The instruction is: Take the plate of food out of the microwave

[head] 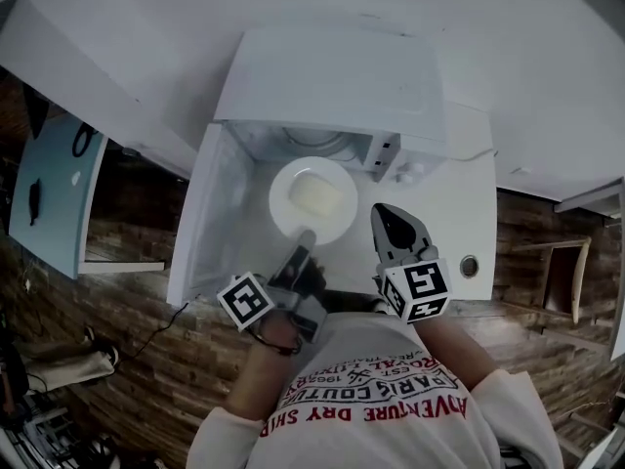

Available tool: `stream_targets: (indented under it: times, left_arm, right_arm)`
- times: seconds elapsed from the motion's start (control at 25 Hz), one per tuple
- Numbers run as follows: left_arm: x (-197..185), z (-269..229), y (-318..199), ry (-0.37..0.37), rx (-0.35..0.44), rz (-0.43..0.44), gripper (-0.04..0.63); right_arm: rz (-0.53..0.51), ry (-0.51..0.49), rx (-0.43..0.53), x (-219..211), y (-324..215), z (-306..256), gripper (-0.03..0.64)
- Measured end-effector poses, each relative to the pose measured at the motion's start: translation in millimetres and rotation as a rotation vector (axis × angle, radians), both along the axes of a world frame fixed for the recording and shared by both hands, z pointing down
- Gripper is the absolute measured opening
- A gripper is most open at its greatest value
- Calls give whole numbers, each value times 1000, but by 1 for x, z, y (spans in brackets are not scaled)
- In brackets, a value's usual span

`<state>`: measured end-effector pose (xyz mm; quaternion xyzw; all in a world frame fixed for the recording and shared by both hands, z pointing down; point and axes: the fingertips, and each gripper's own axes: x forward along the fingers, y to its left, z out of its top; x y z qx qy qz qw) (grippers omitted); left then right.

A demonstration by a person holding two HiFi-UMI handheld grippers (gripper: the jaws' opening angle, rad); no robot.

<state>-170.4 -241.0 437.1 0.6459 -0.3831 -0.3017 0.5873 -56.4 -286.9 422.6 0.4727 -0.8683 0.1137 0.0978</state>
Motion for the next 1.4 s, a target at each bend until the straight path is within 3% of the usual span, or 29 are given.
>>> stream_targets:
  times: [0.36,0.72,1.4]
  left_arm:
    - [7,-48,9,28,81,-18,18]
    - [8,-56,-1,11,110,-10,18]
    - [11,-46,-4,50,46,-10,18]
  right_arm:
    - [-5,-18,92,5,13,-41,9]
    - [0,-2,128,5,8,-46,9]
    - [-10,14,107,3,5,-41,9]
